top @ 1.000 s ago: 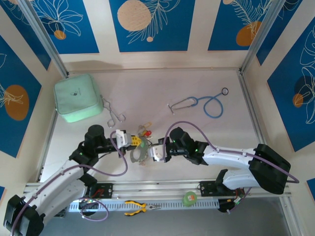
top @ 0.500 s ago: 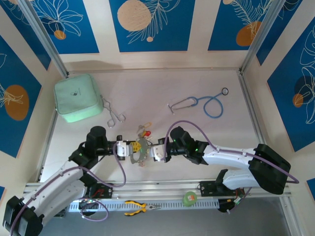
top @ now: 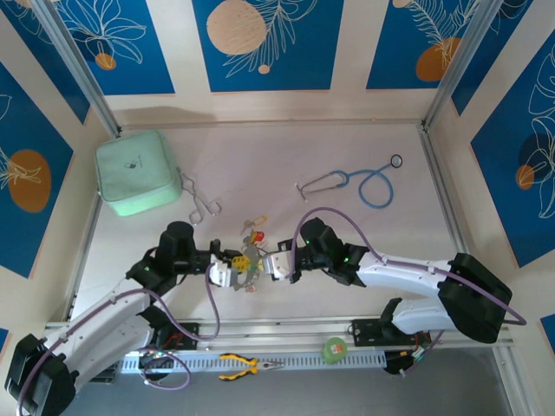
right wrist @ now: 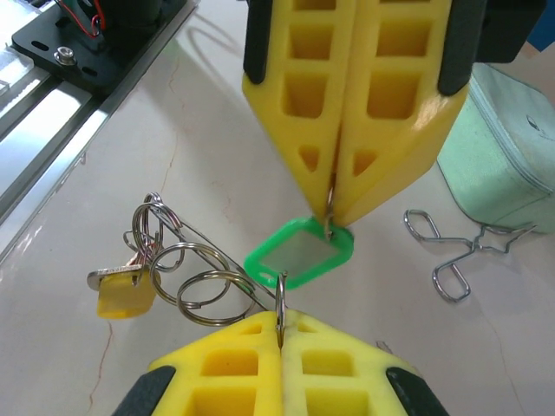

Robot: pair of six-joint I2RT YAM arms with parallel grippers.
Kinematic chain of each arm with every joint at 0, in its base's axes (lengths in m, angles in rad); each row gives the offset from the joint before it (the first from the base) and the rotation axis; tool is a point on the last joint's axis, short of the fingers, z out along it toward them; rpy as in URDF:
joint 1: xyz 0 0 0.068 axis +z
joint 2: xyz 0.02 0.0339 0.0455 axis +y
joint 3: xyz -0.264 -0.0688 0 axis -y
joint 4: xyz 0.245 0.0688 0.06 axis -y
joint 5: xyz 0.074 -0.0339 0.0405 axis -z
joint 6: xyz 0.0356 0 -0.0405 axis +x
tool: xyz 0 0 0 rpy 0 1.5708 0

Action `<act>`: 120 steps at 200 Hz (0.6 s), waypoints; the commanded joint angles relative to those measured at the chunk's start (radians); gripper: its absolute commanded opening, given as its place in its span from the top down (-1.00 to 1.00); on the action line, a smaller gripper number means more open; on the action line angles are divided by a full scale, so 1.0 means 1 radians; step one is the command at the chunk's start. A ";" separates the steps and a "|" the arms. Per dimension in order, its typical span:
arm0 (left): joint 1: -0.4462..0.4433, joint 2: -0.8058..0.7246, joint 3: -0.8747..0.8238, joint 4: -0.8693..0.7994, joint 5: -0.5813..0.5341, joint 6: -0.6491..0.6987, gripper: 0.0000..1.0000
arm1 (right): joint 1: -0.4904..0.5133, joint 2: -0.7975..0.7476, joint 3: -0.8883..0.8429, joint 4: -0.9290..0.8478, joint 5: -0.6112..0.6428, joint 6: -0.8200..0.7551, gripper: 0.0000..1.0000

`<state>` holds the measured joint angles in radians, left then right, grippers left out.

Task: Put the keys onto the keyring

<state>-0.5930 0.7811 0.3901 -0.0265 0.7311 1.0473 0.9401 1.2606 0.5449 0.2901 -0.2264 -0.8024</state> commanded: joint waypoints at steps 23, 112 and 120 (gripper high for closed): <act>-0.026 0.018 0.050 -0.057 0.000 0.097 1.00 | -0.002 0.022 0.043 0.014 -0.060 0.000 1.00; -0.050 0.024 0.067 -0.123 -0.028 0.164 1.00 | -0.003 0.038 0.059 0.007 -0.070 -0.005 1.00; -0.050 0.023 0.067 -0.130 -0.031 0.168 1.00 | -0.003 0.038 0.060 0.006 -0.071 -0.005 1.00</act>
<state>-0.6312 0.8074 0.4274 -0.1116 0.6964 1.1664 0.9401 1.2945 0.5739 0.2890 -0.2665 -0.8024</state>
